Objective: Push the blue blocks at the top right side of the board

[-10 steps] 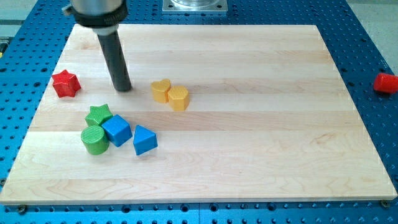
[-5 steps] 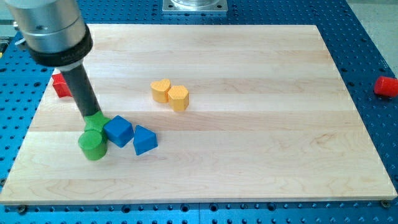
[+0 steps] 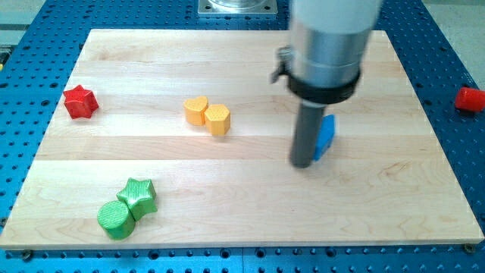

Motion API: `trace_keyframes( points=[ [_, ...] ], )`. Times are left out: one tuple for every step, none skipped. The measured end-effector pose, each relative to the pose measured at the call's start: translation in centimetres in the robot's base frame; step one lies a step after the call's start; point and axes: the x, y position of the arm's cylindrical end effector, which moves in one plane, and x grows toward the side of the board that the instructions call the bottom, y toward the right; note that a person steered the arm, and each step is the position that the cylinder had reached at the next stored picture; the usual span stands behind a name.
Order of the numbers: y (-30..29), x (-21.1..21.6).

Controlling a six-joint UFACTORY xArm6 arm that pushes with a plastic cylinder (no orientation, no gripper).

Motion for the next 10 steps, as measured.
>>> trace_keyframes(
  points=[
    [3.1, -4.5],
    [7.0, -3.7],
    [9.6, -5.4],
    [12.7, -9.1],
    [14.1, -14.3],
    [11.2, -16.9],
    [8.8, -16.8],
    [5.0, -14.0],
    [2.3, -16.0],
    [5.1, -19.8]
  ],
)
